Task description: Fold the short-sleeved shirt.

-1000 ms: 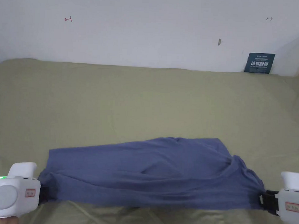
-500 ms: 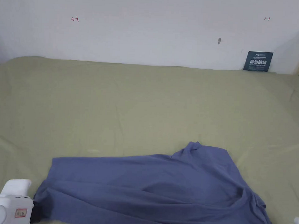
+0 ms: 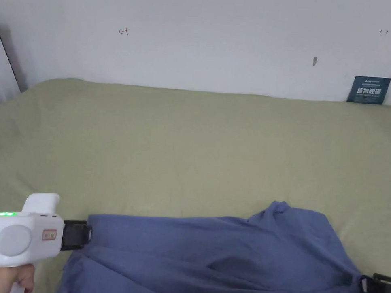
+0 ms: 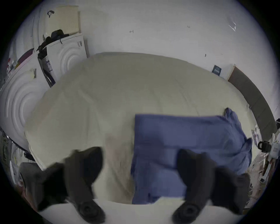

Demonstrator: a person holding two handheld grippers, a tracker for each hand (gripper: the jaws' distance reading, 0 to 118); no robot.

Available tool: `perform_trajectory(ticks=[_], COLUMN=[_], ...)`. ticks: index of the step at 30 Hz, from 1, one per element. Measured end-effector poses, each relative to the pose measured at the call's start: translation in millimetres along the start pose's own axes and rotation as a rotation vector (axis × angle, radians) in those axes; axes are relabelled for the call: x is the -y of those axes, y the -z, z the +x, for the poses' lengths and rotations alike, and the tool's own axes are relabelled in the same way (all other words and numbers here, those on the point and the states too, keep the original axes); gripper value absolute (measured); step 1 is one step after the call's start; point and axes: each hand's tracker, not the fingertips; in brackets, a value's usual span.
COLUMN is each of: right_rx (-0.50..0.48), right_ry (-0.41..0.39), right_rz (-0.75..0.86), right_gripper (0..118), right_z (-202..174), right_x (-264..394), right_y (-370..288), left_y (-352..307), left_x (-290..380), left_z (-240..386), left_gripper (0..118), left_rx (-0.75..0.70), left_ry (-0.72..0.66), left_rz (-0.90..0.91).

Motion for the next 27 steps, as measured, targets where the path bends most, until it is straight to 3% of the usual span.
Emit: perform_trajectory(ticks=[1,2,3,4,6,8,9,10,11,15,16,18,21,22,24,25,26,27], right_rx=[-0.002,0.051,0.049,0.054,0.012,0.046,0.047,0.021,0.026,0.016,0.019,0.028,0.036,0.033,0.033,0.034,0.015,-0.001], right_ry=[-0.003,0.056,0.054,0.065,0.041,0.02,0.01,-0.003,-0.003,-0.06,-0.063,-0.062,-0.073,-0.074,-0.066,-0.063,-0.046,-0.036], right_rz=[0.011,0.027,0.025,0.034,0.023,0.019,0.008,-0.007,-0.007,-0.036,-0.044,-0.058,-0.083,-0.091,-0.086,-0.089,-0.11,-0.141], right_gripper=[73,43,10,1,0,0,0,0,0,0,0,0,0,0,0,6,24,58], right_z=[-1,-10,-14,-16,-18,-23,-24,-22,-20,-24,-24,-23,-25,-23,-24,-24,-21,-21], right_x=[-10,-20,-31,-36,-54,-62,-65,-69,-72,-82,-83,-83,-82,-85,-88,-90,-96,-98], right_y=[10,7,17,23,37,50,55,62,67,82,87,89,98,106,114,118,128,137], left_y=[9,20,41,53,79,94,104,117,128,139,140,134,124,122,138,139,141,139], left_x=[-11,-20,-29,-37,-51,-52,-54,-54,-52,-42,-38,-35,-39,-38,-44,-46,-49,-42], left_z=[4,8,3,3,4,5,5,3,3,5,4,5,14,14,15,15,18,6], left_gripper=[62,23,0,0,0,6,32,95,118,110,99,58,42,4,2,2,2,2], left_rx=[-0.004,-0.01,-0.018,-0.02,-0.032,-0.045,-0.041,-0.058,-0.085,-0.109,-0.092,-0.08,-0.026,0.001,-0.015,-0.014,-0.011,-0.012], left_ry=[0.002,0.004,-0.004,-0.002,0.001,0.017,0.029,0.023,0.032,0.064,0.066,0.076,0.074,0.067,0.071,0.069,0.065,0.064], left_rz=[0.0,-0.01,-0.014,-0.027,-0.062,-0.097,-0.132,-0.157,-0.195,-0.185,-0.199,-0.199,-0.157,-0.143,-0.167,-0.169,-0.171,-0.172])
